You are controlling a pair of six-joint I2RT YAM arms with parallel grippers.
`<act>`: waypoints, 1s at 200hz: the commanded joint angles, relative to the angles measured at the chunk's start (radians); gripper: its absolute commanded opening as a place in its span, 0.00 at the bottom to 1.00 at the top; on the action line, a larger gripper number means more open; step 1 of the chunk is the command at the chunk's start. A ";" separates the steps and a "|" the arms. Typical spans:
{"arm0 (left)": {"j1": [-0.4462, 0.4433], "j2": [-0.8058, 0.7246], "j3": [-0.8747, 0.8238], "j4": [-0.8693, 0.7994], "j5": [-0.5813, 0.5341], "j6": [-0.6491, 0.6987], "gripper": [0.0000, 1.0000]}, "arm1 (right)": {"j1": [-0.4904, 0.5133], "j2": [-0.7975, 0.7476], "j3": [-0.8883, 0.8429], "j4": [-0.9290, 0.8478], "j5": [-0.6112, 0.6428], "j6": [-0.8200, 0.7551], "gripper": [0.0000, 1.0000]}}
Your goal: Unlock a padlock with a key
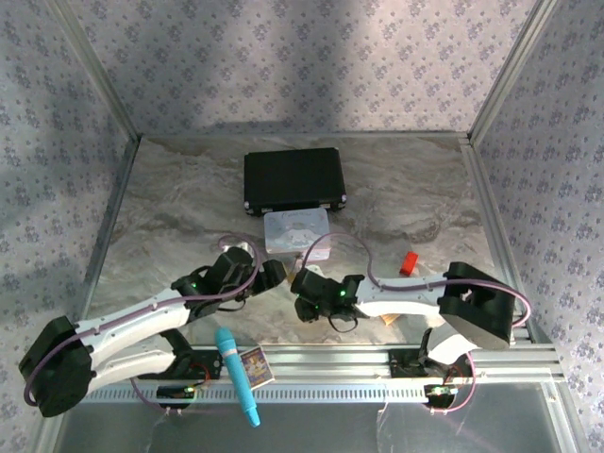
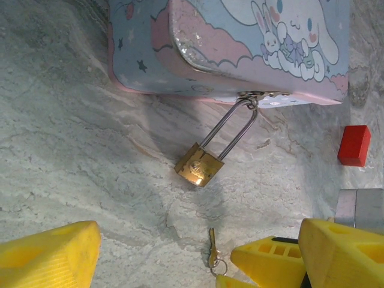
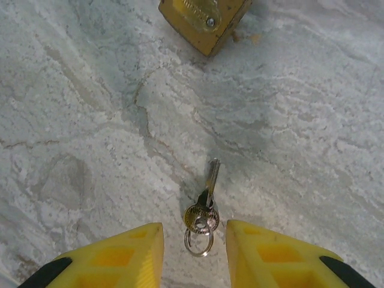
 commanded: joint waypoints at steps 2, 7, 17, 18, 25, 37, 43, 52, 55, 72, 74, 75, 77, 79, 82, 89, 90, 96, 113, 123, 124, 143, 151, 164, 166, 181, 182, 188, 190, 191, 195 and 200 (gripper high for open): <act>-0.006 -0.034 -0.013 0.000 -0.028 -0.010 0.85 | -0.003 0.031 0.040 -0.055 0.036 0.021 0.32; -0.006 -0.037 -0.015 0.000 -0.030 -0.012 0.85 | -0.003 0.036 0.043 -0.061 0.038 0.022 0.32; -0.006 -0.041 -0.016 -0.001 -0.032 -0.013 0.85 | 0.000 0.044 0.043 -0.065 0.039 0.025 0.31; -0.006 -0.041 -0.017 0.000 -0.032 -0.012 0.85 | 0.000 0.045 0.044 -0.064 0.039 0.025 0.30; -0.005 -0.044 -0.017 -0.004 -0.034 -0.012 0.85 | 0.002 0.053 0.044 -0.066 0.040 0.029 0.30; -0.005 -0.049 -0.017 -0.010 -0.038 -0.012 0.85 | 0.001 0.065 0.046 -0.072 0.040 0.039 0.30; -0.005 -0.050 -0.017 -0.013 -0.040 -0.013 0.85 | 0.001 0.071 0.046 -0.074 0.041 0.044 0.30; -0.005 -0.054 -0.017 -0.018 -0.045 -0.014 0.85 | 0.002 0.080 0.045 -0.074 0.039 0.049 0.28; -0.006 -0.055 -0.017 -0.020 -0.045 -0.016 0.85 | 0.002 0.081 0.045 -0.076 0.037 0.050 0.27; -0.004 -0.063 -0.018 -0.031 -0.056 -0.021 0.85 | 0.009 0.091 0.048 -0.089 0.045 0.064 0.24; -0.005 -0.064 -0.020 -0.032 -0.057 -0.023 0.85 | 0.009 0.091 0.049 -0.091 0.045 0.064 0.24; -0.005 -0.065 -0.020 -0.032 -0.059 -0.024 0.85 | 0.010 0.091 0.049 -0.091 0.047 0.064 0.24; -0.005 -0.065 -0.021 -0.033 -0.060 -0.024 0.85 | 0.011 0.091 0.048 -0.092 0.047 0.065 0.24; -0.005 -0.067 -0.022 -0.033 -0.061 -0.024 0.85 | 0.011 0.093 0.049 -0.093 0.047 0.067 0.23; -0.006 -0.068 -0.023 -0.032 -0.063 -0.025 0.85 | 0.012 0.094 0.048 -0.094 0.049 0.070 0.22; -0.005 -0.072 -0.025 -0.033 -0.066 -0.030 0.85 | 0.013 0.095 0.043 -0.094 0.046 0.075 0.19; -0.006 -0.073 -0.025 -0.033 -0.066 -0.030 0.85 | 0.013 0.094 0.044 -0.094 0.045 0.075 0.18; -0.005 -0.076 -0.026 -0.033 -0.069 -0.033 0.85 | 0.011 0.092 0.036 -0.087 0.036 0.075 0.15; -0.005 -0.081 -0.029 -0.029 -0.073 -0.041 0.85 | 0.007 0.076 0.010 -0.054 0.019 0.080 0.09; -0.005 -0.080 -0.031 -0.023 -0.071 -0.041 0.84 | -0.002 0.057 -0.012 -0.023 0.000 0.076 0.07; -0.004 -0.079 -0.031 -0.022 -0.071 -0.042 0.84 | -0.002 0.054 -0.016 -0.019 -0.002 0.075 0.07; -0.005 -0.075 -0.048 0.029 -0.052 -0.048 0.77 | -0.037 0.005 -0.067 0.045 -0.063 0.047 0.02; -0.006 -0.074 -0.061 0.065 -0.045 -0.060 0.74 | -0.054 -0.015 -0.083 0.071 -0.092 0.045 0.02; -0.013 -0.079 -0.094 0.138 -0.045 -0.089 0.67 | -0.076 -0.042 -0.103 0.104 -0.135 0.043 0.01; -0.013 -0.081 -0.100 0.152 -0.046 -0.092 0.66 | -0.081 -0.047 -0.108 0.110 -0.142 0.044 0.01; -0.024 -0.089 -0.135 0.244 -0.055 -0.105 0.64 | -0.108 -0.080 -0.138 0.172 -0.191 0.061 0.01; -0.025 -0.089 -0.137 0.249 -0.055 -0.105 0.64 | -0.110 -0.083 -0.140 0.176 -0.195 0.063 0.01; -0.032 -0.091 -0.142 0.273 -0.064 -0.103 0.64 | -0.120 -0.097 -0.154 0.203 -0.212 0.076 0.01; -0.035 -0.092 -0.144 0.278 -0.067 -0.102 0.64 | -0.124 -0.102 -0.159 0.212 -0.218 0.081 0.01; -0.037 -0.093 -0.144 0.280 -0.069 -0.101 0.64 | -0.126 -0.104 -0.160 0.214 -0.221 0.083 0.01; -0.041 -0.094 -0.144 0.289 -0.076 -0.101 0.64 | -0.134 -0.112 -0.167 0.235 -0.234 0.091 0.01; -0.048 -0.094 -0.147 0.296 -0.084 -0.101 0.64 | -0.143 -0.121 -0.177 0.256 -0.248 0.101 0.01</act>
